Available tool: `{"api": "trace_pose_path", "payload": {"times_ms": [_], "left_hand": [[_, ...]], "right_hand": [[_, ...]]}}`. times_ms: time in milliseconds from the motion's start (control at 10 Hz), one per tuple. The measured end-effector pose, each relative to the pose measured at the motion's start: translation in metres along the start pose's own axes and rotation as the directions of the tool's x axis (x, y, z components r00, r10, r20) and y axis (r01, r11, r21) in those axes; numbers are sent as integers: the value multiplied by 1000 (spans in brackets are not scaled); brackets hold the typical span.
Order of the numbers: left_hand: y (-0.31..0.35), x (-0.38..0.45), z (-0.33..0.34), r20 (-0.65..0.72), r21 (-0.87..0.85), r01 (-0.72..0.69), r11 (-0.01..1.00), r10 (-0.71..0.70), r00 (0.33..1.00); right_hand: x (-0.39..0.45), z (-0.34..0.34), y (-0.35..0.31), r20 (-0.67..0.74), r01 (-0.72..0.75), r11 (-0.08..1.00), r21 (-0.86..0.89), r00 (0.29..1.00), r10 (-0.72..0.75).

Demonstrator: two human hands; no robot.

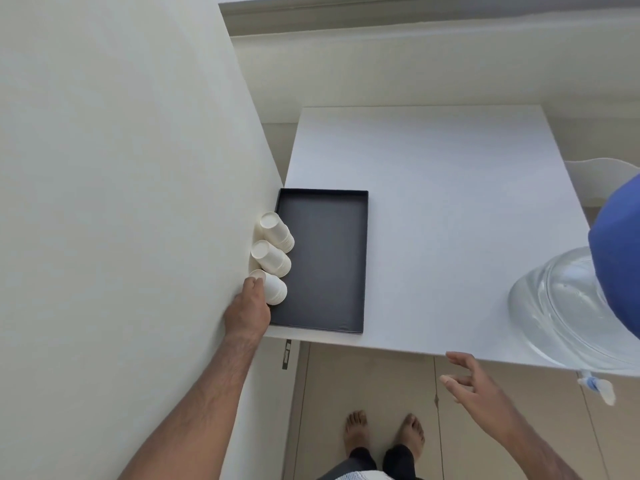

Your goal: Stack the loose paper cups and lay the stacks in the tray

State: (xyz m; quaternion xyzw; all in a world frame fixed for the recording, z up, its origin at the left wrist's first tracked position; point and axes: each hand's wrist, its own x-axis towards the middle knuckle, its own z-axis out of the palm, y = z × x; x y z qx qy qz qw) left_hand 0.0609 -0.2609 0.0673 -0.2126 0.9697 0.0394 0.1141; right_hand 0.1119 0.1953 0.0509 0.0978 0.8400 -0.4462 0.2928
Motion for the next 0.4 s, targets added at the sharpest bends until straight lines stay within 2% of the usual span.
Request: {"api": "trace_pose_path", "payload": {"times_ms": [300, 400], "left_hand": [[-4, 0, 1, 41, -77, -9, 997, 12, 999], [7, -15, 5, -52, -113, -77, 991, 72, 996]], "right_hand": [[-3, 2, 10, -44, -33, 998, -59, 999, 30], [-7, 6, 17, -65, -5, 996, -87, 998, 0]]}}
